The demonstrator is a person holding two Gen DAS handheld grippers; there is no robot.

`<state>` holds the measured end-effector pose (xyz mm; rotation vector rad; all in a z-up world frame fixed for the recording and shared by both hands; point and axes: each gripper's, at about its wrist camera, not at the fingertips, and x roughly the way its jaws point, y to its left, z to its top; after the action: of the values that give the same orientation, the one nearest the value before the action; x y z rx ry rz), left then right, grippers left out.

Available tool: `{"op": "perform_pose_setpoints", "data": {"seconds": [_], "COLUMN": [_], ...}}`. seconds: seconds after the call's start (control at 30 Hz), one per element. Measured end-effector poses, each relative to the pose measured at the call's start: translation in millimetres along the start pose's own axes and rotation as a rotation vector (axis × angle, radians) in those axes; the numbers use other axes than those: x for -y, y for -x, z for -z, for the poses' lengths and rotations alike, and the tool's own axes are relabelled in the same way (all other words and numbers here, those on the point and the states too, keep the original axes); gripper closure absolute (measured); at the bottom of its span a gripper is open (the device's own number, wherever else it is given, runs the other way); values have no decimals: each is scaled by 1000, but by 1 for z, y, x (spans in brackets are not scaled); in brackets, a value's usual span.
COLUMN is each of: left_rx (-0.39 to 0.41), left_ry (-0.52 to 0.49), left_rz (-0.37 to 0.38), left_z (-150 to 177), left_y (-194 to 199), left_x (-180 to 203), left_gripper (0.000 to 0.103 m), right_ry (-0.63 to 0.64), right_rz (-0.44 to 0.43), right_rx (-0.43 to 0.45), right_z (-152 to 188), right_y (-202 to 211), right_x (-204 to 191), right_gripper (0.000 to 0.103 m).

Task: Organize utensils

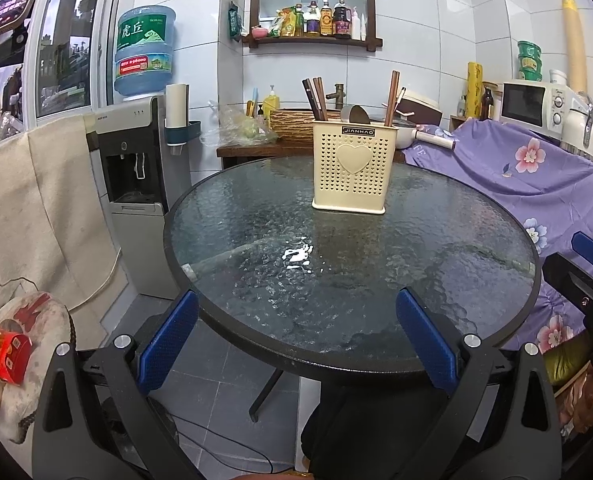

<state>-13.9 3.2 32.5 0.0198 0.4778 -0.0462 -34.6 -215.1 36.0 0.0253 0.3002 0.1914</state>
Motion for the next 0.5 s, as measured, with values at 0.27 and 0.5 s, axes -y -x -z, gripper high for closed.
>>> {"op": "perform_pose_setpoints", "data": {"seconds": [0.27, 0.5], "left_rx": [-12, -16], "left_ry": [-7, -19], "left_rz": [-2, -13], "left_z": [2, 3], "left_y": [-3, -3], "left_x": [0, 1], "left_gripper": [6, 6], "right_ry": [0, -4], "right_rz": [1, 4], "right_rx": [-13, -34], "right_z": [2, 4], "right_y": [-2, -4], "right_x": [0, 1], "right_gripper": [6, 6]}}
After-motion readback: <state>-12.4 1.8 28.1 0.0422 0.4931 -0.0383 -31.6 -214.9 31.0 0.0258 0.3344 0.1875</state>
